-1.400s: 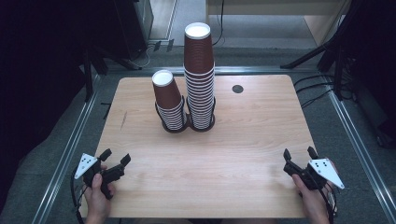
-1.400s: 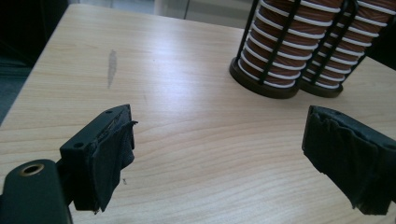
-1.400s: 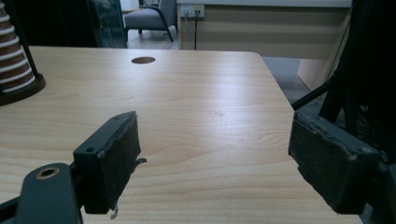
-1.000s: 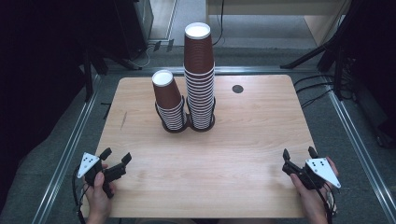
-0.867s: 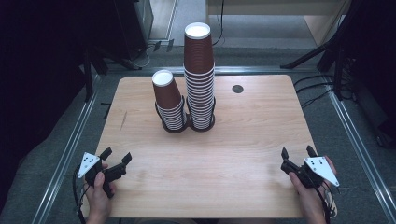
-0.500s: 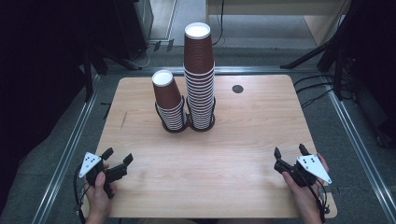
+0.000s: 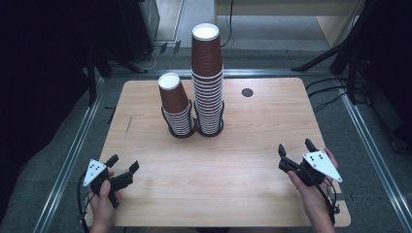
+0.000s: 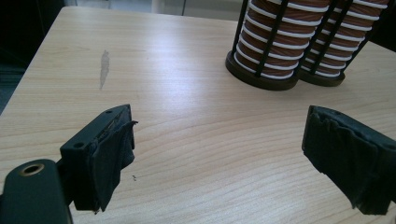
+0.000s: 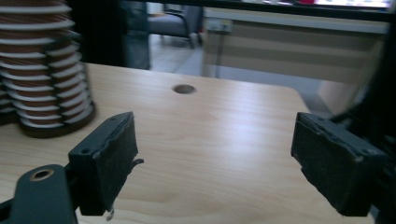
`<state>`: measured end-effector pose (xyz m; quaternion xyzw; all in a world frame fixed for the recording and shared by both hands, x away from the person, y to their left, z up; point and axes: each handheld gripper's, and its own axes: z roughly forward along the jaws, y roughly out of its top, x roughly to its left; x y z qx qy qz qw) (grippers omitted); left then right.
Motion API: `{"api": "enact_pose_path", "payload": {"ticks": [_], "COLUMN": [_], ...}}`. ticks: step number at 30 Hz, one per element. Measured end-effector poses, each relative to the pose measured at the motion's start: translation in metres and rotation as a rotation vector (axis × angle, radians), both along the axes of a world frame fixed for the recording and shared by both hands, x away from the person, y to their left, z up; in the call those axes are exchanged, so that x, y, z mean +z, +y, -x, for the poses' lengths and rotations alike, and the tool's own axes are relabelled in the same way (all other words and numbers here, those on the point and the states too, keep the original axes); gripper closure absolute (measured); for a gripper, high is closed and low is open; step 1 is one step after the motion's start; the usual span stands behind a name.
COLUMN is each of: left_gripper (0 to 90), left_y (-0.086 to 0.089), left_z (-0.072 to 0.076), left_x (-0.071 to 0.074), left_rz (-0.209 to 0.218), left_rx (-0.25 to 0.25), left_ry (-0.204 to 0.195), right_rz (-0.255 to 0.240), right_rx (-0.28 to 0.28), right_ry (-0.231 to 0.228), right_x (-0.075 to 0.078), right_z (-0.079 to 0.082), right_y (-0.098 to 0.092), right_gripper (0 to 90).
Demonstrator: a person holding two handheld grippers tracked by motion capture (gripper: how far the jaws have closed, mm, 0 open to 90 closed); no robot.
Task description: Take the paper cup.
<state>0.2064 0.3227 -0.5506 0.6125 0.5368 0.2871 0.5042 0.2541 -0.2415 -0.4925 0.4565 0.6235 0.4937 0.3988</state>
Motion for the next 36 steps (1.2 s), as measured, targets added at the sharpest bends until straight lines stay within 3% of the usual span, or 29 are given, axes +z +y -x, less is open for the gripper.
{"api": "enact_pose_path", "payload": {"ticks": [3, 5, 11, 17, 26, 36], "left_gripper": [9.2, 9.2, 9.2, 10.1, 12.6, 12.5], "left_y": [0.001, 0.001, 0.001, 0.001, 0.001, 0.001], "left_z": [0.000, 0.000, 0.000, 0.000, 0.001, 0.001], "left_x": [0.000, 0.000, -0.001, -0.001, -0.001, 0.000], "left_rz": [0.005, 0.010, 0.010, 0.017, 0.011, 0.005], "left_rx": [0.001, 0.002, 0.002, -0.002, 0.000, -0.004], "left_ry": [-0.003, -0.004, -0.004, -0.009, -0.015, -0.009], "right_rz": [0.033, 0.021, 0.007, 0.016, 0.013, 0.024], "right_rx": [0.025, 0.059, 0.080, 0.116, 0.146, 0.193], "right_ry": [-0.020, -0.029, -0.033, -0.042, -0.048, -0.060], "right_x": [0.008, 0.019, 0.034, 0.047, 0.063, 0.079], "right_z": [0.000, -0.003, -0.013, -0.022, -0.031, -0.039], "right_y": [0.008, 0.019, 0.039, 0.059, 0.072, 0.100], "right_gripper": [13.7, 13.2, 13.2, 13.3, 13.2, 7.5]}}
